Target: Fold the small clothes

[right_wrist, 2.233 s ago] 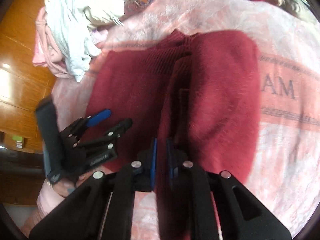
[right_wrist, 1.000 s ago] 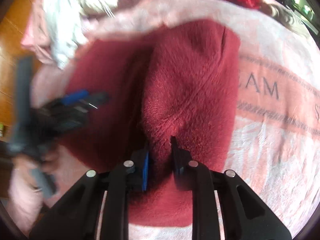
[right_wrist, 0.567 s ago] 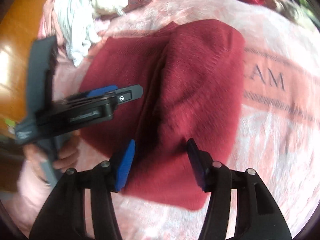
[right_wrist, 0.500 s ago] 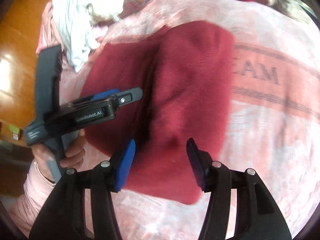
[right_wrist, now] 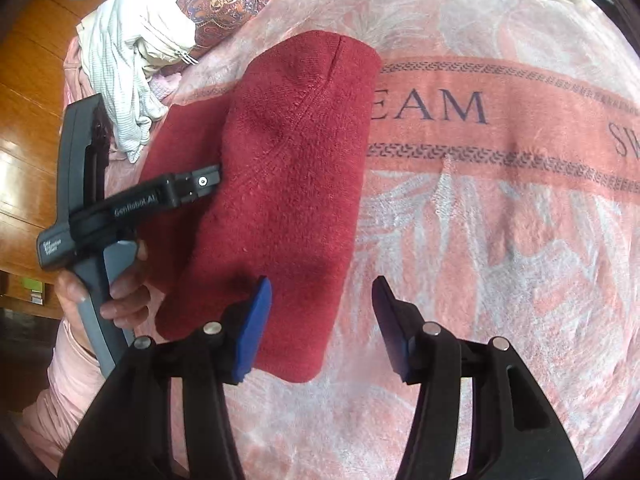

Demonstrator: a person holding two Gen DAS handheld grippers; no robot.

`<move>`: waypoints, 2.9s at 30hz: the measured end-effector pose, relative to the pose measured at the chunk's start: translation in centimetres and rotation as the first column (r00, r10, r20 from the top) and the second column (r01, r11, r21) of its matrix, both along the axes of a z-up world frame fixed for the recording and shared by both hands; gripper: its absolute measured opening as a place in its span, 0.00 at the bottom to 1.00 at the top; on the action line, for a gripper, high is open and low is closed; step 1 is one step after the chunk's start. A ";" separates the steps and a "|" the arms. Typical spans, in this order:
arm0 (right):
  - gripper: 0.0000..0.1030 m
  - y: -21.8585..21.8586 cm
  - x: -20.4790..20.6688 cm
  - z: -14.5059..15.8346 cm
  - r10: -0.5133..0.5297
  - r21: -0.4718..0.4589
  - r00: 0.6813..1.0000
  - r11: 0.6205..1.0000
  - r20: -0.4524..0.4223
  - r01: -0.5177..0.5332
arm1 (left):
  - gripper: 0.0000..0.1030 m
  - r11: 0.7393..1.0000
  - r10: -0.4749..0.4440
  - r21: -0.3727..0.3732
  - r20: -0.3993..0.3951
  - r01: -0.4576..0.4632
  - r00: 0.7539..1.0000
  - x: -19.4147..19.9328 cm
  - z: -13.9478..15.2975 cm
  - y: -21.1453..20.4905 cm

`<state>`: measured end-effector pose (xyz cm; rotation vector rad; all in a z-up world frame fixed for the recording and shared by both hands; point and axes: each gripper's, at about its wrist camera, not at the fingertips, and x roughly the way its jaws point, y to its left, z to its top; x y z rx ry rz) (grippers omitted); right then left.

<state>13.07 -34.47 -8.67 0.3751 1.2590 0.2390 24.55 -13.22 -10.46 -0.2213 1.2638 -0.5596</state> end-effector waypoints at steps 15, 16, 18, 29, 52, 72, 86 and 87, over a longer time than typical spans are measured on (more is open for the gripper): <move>0.49 2.8 0.7 -0.3 0.072 0.093 0.997 0.993 0.038 -0.075 | 0.77 0.970 -0.057 -0.240 -0.057 0.041 0.997 0.1 0.4 0.0; 0.49 2.8 0.7 -0.3 0.069 0.090 0.997 0.993 0.036 -0.072 | 0.77 0.970 -0.059 -0.239 -0.065 0.041 0.996 0.3 0.1 -0.3; 0.49 2.6 0.7 -0.2 0.060 0.088 0.998 0.994 0.035 -0.063 | 0.77 0.971 -0.056 -0.234 -0.073 0.037 0.996 0.5 -0.2 -0.7; 0.49 2.7 0.0 0.1 0.090 0.074 0.994 0.993 0.055 -0.094 | 0.78 0.982 -0.074 -0.179 -0.066 0.061 0.995 -0.2 -1.5 1.7; 0.49 2.5 0.3 -0.7 0.065 0.074 0.997 0.995 0.031 -0.067 | 0.31 0.961 -0.057 -0.277 -0.095 0.028 0.994 0.0 -2.2 -0.8; 0.49 7.1 2.0 0.1 0.133 0.101 0.990 0.985 0.055 -0.139 | 0.29 0.941 0.014 -0.336 0.150 0.038 0.989 1.0 8.1 12.2; 0.49 13.9 3.7 -2.8 0.237 0.070 0.971 0.969 -0.008 -0.236 | 0.29 0.975 0.094 -0.208 0.042 -0.083 0.995 2.8 2.1 22.5; 0.49 14.3 3.8 -3.2 0.241 0.065 0.970 0.969 -0.018 -0.239 | 0.29 0.979 0.100 -0.184 0.033 -0.092 0.994 3.0 1.3 22.5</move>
